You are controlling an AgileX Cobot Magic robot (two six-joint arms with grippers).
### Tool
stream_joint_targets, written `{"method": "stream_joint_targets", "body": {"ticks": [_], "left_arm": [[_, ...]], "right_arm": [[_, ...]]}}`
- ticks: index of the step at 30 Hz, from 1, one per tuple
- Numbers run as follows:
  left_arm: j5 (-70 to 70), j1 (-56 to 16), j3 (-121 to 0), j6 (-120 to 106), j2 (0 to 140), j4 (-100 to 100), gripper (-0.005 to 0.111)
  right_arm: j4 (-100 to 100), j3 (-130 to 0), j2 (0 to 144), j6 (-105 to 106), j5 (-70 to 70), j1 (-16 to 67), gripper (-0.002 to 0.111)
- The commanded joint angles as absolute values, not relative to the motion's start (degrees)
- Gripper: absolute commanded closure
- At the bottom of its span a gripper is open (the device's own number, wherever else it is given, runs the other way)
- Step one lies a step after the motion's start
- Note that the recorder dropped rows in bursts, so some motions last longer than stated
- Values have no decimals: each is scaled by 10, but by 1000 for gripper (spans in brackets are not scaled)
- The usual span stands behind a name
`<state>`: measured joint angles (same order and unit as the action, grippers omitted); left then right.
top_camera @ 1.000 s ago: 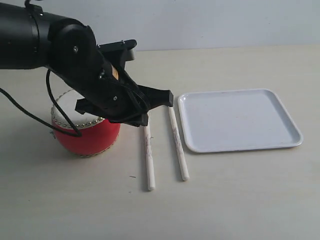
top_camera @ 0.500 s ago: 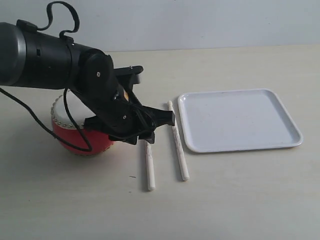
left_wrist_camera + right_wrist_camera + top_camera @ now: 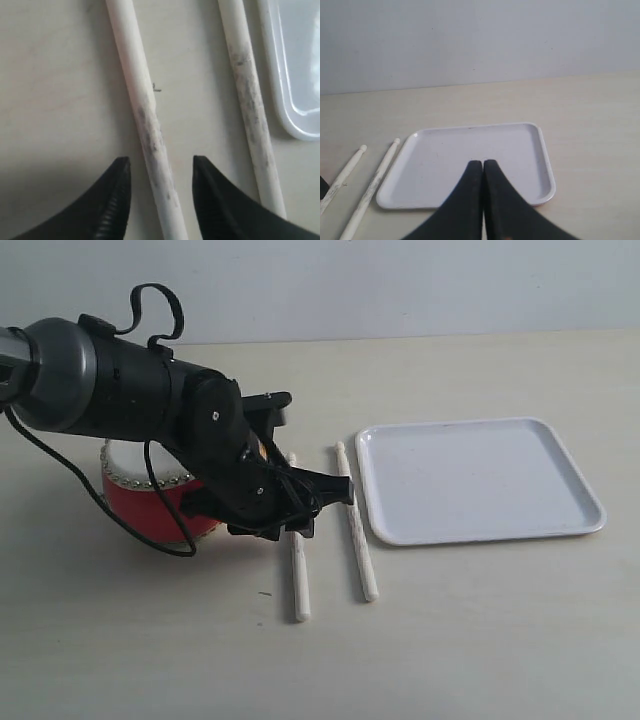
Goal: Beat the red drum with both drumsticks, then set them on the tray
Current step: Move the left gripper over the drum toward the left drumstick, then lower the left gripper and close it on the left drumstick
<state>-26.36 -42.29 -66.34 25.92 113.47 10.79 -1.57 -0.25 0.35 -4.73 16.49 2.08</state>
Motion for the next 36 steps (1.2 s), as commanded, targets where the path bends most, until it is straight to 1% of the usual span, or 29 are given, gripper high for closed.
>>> {"method": "stream_joint_targets", "body": {"ticks": [1, 18, 23, 25, 31, 36], "left_arm": [[-240, -425, -666, 261, 1135, 111, 66], [-238, -425, -666, 259, 1135, 111, 66], [-238, -438, -666, 242, 1135, 95, 66], [-238, -441, -666, 244, 1135, 96, 67], [-238, -442, -666, 273, 1141, 98, 78], [-238, -442, -666, 275, 1160, 98, 78]], "right_arm": [[-15, 0, 0, -46, 158, 19, 108], [-15, 0, 0, -46, 158, 19, 108], [-15, 0, 0, -46, 158, 19, 108], [-15, 0, 0, -46, 158, 19, 108], [-15, 0, 0, -46, 158, 19, 108], [-15, 0, 0, -46, 158, 19, 108]]}}
